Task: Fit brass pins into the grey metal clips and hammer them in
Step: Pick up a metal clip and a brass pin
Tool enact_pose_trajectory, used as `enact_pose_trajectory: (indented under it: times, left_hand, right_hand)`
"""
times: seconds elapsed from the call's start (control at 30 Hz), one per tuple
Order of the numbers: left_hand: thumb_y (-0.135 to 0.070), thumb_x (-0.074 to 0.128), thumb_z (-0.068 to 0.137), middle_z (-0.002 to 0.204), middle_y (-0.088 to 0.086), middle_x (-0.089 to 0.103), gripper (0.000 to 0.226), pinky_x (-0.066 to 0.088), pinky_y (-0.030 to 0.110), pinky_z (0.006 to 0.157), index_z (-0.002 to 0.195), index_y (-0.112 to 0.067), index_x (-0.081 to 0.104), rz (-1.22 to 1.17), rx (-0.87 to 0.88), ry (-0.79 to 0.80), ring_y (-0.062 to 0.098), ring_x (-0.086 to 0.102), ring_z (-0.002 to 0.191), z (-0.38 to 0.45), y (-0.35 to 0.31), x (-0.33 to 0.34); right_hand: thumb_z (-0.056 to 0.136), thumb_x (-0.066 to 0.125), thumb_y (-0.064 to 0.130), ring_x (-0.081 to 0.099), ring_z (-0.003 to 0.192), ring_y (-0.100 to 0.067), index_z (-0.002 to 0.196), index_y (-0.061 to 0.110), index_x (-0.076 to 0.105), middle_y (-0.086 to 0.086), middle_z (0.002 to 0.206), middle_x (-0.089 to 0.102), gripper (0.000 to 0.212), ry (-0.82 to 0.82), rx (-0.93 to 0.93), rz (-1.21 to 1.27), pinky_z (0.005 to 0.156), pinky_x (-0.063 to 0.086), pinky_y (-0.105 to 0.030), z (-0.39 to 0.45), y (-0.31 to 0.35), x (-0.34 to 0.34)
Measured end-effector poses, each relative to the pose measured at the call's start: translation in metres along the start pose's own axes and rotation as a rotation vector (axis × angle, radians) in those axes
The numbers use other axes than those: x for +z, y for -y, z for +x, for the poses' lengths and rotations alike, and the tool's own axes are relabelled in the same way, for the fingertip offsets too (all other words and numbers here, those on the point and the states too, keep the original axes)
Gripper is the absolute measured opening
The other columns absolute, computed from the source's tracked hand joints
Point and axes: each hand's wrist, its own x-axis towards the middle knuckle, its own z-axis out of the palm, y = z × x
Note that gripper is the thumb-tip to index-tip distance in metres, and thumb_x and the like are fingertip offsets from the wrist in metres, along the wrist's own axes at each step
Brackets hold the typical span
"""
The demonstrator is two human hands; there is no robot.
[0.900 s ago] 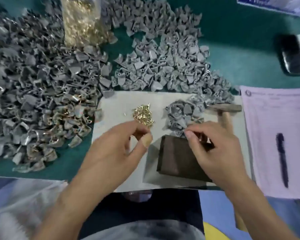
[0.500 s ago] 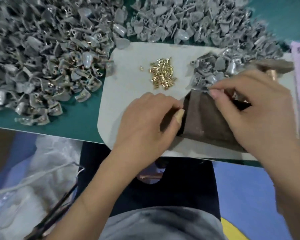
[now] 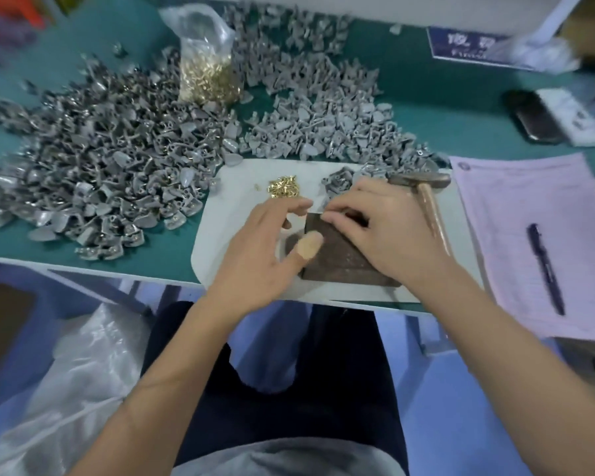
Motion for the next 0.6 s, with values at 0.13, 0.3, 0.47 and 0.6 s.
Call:
enact_pose_trajectory:
  times: [0.13, 0.3, 0.47, 0.6]
  left_hand:
    - [-0.088, 0.058, 0.070, 0.140, -0.019, 0.043, 0.090, 0.041, 0.035, 0.104, 0.144, -0.042, 0.036, 0.163, 0.094, 0.105, 0.007, 0.043, 0.129, 0.000, -0.003, 0.000]
    - [-0.078, 0.068, 0.071, 0.137, -0.015, 0.047, 0.084, 0.041, 0.039, 0.106, 0.140, -0.038, 0.043, 0.215, 0.123, 0.093, 0.009, 0.042, 0.129, 0.000, -0.004, 0.000]
    - [-0.073, 0.072, 0.066, 0.133, -0.014, 0.048, 0.085, 0.039, 0.031, 0.103, 0.137, -0.034, 0.046, 0.215, 0.102, 0.055, 0.011, 0.042, 0.123, -0.002, -0.004, 0.003]
    - [-0.071, 0.073, 0.065, 0.128, -0.013, 0.043, 0.085, 0.036, 0.030, 0.104, 0.139, -0.038, 0.045, 0.200, 0.100, 0.087, 0.013, 0.039, 0.124, 0.000, -0.001, 0.000]
  right_hand:
    - [0.099, 0.067, 0.023, 0.061, 0.085, -0.006, 0.097, 0.011, 0.077, 0.002, 0.092, 0.070, 0.015, -0.175, 0.060, 0.041, 0.081, 0.050, -0.024, -0.003, -0.003, -0.005]
    - [0.100, 0.057, 0.027, 0.056, 0.078, -0.001, 0.096, 0.021, 0.074, 0.013, 0.085, 0.066, 0.018, -0.362, 0.286, 0.003, 0.075, 0.046, -0.019, -0.027, -0.037, -0.036]
    - [0.094, 0.063, 0.032, 0.056, 0.082, -0.012, 0.098, 0.032, 0.070, 0.006, 0.095, 0.063, 0.008, -0.216, 0.507, -0.165, 0.073, 0.044, -0.031, -0.054, -0.068, -0.044]
    - [0.090, 0.076, 0.022, 0.053, 0.082, 0.000, 0.099, 0.021, 0.076, -0.002, 0.098, 0.057, 0.009, -0.147, 0.462, -0.066, 0.084, 0.046, -0.021, -0.059, -0.068, -0.033]
